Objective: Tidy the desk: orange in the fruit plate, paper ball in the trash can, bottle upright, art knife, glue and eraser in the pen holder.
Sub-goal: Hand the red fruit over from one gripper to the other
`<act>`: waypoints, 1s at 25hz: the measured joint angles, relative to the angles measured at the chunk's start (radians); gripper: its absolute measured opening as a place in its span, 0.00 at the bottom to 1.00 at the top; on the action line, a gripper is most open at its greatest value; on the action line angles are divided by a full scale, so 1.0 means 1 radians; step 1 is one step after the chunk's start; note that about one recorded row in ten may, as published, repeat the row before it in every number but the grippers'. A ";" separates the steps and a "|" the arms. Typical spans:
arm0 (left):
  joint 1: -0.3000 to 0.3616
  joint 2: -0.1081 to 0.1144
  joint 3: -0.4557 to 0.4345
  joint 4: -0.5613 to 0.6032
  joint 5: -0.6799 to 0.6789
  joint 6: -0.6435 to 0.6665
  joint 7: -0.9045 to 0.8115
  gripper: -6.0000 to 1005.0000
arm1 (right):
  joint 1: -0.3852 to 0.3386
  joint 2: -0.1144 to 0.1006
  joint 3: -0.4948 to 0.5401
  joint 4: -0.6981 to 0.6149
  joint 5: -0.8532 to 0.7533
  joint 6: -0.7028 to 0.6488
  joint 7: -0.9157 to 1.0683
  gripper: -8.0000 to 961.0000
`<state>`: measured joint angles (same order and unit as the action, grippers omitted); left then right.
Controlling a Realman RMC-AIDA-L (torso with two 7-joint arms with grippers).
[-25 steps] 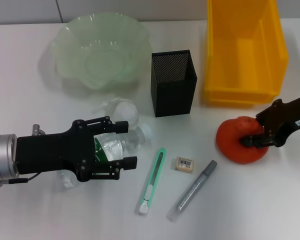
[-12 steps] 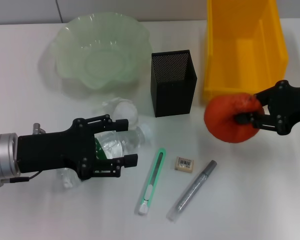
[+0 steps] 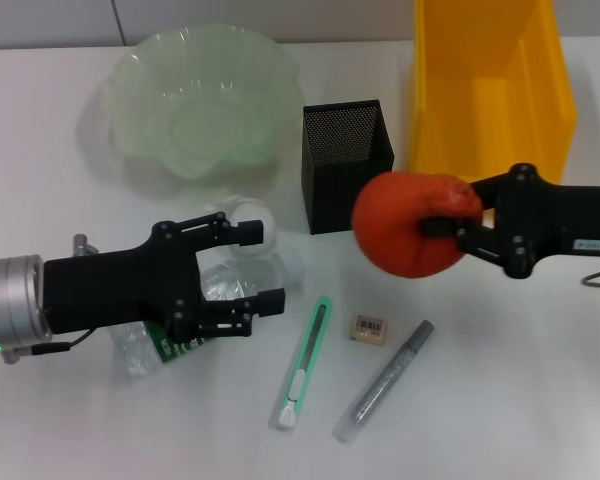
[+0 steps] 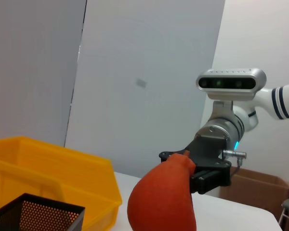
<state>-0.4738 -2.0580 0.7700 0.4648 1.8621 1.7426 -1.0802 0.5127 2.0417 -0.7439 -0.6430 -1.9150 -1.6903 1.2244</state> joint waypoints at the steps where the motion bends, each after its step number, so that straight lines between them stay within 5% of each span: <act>1: -0.003 -0.003 0.000 -0.001 0.000 -0.002 0.000 0.79 | 0.001 0.004 0.000 0.015 0.010 0.000 -0.016 0.16; 7: -0.015 -0.011 0.000 -0.012 0.000 -0.026 0.000 0.78 | 0.027 0.036 -0.010 0.089 0.029 0.003 -0.083 0.12; 16: -0.022 -0.011 0.000 -0.026 -0.013 -0.035 0.002 0.78 | 0.074 0.036 -0.013 0.194 0.030 0.015 -0.138 0.04; 25: -0.028 -0.012 0.001 -0.035 -0.023 -0.066 0.003 0.78 | 0.098 0.039 -0.012 0.248 0.031 0.022 -0.162 0.07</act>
<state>-0.5021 -2.0702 0.7706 0.4294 1.8388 1.6769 -1.0769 0.6111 2.0808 -0.7563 -0.3948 -1.8836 -1.6679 1.0626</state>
